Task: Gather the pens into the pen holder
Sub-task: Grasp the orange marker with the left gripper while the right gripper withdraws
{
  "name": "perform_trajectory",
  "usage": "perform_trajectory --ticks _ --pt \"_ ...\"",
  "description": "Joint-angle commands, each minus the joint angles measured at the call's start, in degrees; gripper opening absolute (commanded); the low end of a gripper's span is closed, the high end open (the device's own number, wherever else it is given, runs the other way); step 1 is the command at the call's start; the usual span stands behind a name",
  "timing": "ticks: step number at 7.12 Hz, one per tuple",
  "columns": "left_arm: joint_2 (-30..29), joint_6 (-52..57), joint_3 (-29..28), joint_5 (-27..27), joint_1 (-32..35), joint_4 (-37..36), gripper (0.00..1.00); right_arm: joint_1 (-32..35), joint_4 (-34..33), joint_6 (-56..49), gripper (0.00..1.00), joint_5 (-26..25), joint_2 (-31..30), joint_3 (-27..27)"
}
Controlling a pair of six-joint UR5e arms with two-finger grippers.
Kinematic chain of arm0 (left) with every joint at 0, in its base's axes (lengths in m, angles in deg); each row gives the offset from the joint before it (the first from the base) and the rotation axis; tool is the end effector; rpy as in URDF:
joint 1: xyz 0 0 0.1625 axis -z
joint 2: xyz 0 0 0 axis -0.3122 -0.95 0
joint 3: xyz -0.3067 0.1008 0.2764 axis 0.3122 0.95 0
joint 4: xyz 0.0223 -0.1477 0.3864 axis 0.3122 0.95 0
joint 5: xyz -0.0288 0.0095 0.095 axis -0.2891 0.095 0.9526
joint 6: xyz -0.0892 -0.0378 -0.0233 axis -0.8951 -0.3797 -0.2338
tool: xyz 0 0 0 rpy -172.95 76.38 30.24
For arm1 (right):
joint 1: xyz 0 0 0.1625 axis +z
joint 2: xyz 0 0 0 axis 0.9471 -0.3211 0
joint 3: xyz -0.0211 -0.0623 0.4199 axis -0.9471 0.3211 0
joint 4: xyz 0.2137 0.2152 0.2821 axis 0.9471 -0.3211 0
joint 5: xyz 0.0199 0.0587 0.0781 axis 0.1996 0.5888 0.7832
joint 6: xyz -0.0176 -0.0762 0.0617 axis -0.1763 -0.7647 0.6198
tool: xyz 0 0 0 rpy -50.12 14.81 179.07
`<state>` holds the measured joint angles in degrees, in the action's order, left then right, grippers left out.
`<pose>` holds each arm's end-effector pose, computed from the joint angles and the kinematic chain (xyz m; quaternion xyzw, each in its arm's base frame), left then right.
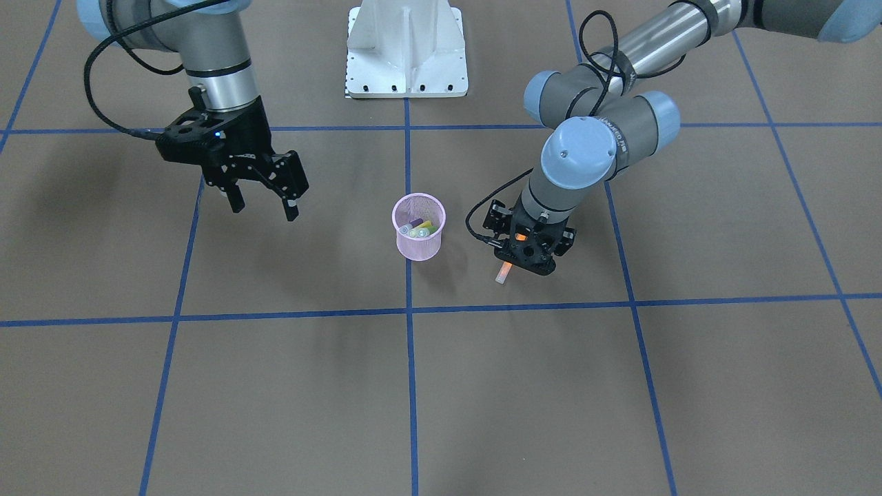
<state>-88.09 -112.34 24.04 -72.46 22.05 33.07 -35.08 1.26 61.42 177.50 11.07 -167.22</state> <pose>0.5045 -0.5311 0.2923 0.0462 0.4047 0.2016 0.8907 -0.3801 -0.4390 0.2731 0.1406 -0.4080 0.2276 0.8729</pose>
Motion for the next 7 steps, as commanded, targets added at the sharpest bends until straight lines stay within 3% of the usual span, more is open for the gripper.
perform_trajectory --ticks 1,2,7 --pt "-3.67 1.32 -5.44 -0.65 -0.07 -1.43 0.80 5.62 0.30 -7.24 1.00 6.92 -4.58 -0.12" --pt "-4.04 4.80 -6.96 -0.57 0.10 -1.43 0.80 7.73 0.22 -10.05 1.00 9.48 -5.38 -0.04" --pt "-4.22 6.16 -8.20 -0.57 -0.07 -1.34 0.60 7.93 0.30 -10.78 1.00 9.51 -5.65 -0.03"
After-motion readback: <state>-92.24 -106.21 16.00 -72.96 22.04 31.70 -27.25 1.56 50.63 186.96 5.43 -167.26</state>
